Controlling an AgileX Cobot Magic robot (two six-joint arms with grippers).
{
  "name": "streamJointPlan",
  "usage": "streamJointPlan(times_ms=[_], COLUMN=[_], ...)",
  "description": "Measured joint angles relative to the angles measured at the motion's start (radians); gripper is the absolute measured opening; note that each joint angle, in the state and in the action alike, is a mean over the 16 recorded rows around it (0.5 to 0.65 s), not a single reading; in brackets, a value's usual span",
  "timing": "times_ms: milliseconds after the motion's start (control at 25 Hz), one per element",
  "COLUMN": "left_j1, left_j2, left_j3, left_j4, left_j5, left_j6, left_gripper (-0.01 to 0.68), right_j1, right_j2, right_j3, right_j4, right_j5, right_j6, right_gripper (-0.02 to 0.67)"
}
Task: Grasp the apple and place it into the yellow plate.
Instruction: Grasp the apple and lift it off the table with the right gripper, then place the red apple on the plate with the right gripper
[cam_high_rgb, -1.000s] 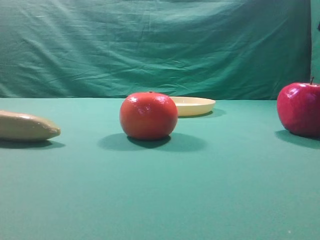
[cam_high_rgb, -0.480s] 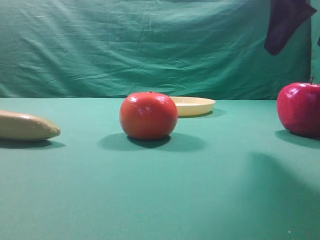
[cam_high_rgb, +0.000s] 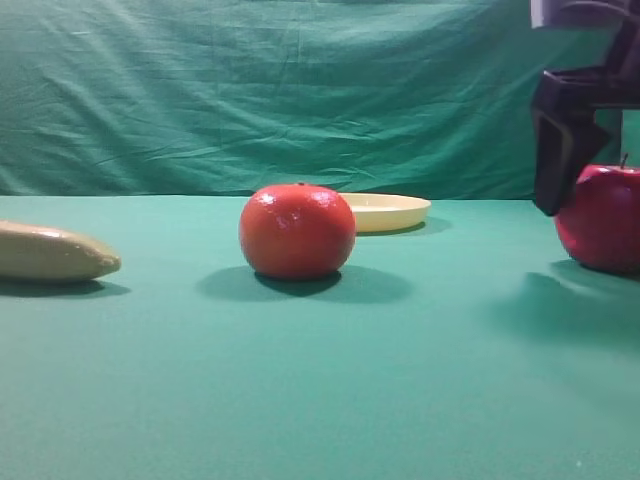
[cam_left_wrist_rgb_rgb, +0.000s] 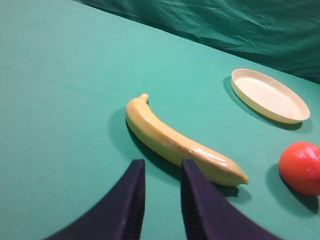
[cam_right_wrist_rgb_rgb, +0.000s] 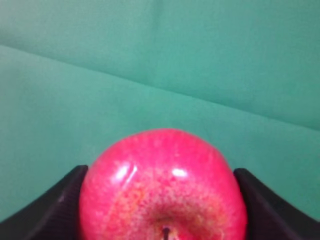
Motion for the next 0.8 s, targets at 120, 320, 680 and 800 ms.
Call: streamJointPlan(times_ms=[120, 320, 680, 800], left_j1=[0.0, 0.0, 0.0, 0.0], left_j2=[0.0, 0.0, 0.0, 0.0], left_j3=[0.0, 0.0, 0.0, 0.0], left_j4=[0.0, 0.0, 0.0, 0.0], left_j5=[0.0, 0.0, 0.0, 0.0], left_j6=[0.0, 0.0, 0.0, 0.0], left_gripper=[0.157, 0.157, 0.157, 0.157], right_j1=[0.0, 0.005, 0.067, 0.103], right_j2=[0.005, 0.027, 0.192, 0.278], right_j3=[-0.053, -0.204, -0.566, -0.665], right_j4=[0.001, 0.001, 0.001, 0.001], right_j5=[0.012, 0.033, 0.052, 0.052], right_j6=[0.0, -0.001, -0.023, -0.041], right_gripper=[0.512, 0.498, 0.498, 0.498])
